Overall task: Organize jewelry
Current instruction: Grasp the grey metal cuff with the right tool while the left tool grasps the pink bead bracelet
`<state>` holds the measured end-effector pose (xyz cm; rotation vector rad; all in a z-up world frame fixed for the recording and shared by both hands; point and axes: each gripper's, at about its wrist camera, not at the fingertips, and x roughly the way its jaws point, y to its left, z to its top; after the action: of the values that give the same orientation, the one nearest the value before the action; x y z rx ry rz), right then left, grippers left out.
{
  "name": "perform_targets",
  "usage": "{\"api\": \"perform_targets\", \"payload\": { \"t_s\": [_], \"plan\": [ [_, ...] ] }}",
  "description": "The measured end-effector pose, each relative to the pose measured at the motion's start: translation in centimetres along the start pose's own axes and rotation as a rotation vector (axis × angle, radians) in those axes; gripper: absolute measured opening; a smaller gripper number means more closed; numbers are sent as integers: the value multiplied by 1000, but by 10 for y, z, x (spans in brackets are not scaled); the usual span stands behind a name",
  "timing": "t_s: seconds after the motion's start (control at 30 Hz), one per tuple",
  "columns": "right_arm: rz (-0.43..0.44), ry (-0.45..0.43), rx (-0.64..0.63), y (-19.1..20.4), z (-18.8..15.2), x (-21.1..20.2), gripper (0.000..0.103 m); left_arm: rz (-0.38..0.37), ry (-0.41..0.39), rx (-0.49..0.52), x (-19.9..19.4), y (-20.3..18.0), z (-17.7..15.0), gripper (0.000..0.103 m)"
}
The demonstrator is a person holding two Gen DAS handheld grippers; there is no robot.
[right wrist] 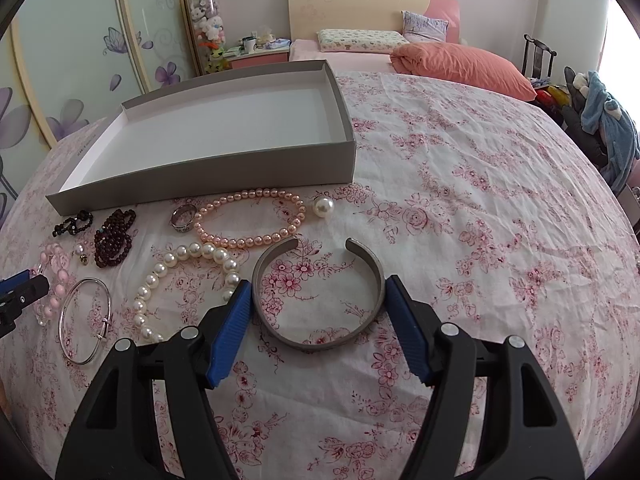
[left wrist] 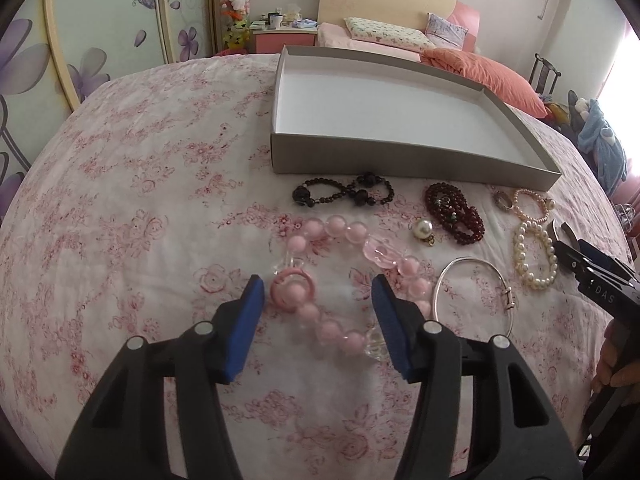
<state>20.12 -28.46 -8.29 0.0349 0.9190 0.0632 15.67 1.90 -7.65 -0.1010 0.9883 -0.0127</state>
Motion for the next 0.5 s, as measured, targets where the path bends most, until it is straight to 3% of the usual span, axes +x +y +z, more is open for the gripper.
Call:
{"api": "perform_targets", "payload": {
  "t_s": [0.07,0.23,0.5],
  "plan": [
    [0,0,0,0,0,0,68,6,-3,-4,0,-1,-1,52],
    [0,0,1,-1,0,1,68,24,-16,-20,0,0,-1,23],
    [25,-11,25,-6,0,0,67,-12,-12,-36,-2,9,-2,22]
  ]
}}
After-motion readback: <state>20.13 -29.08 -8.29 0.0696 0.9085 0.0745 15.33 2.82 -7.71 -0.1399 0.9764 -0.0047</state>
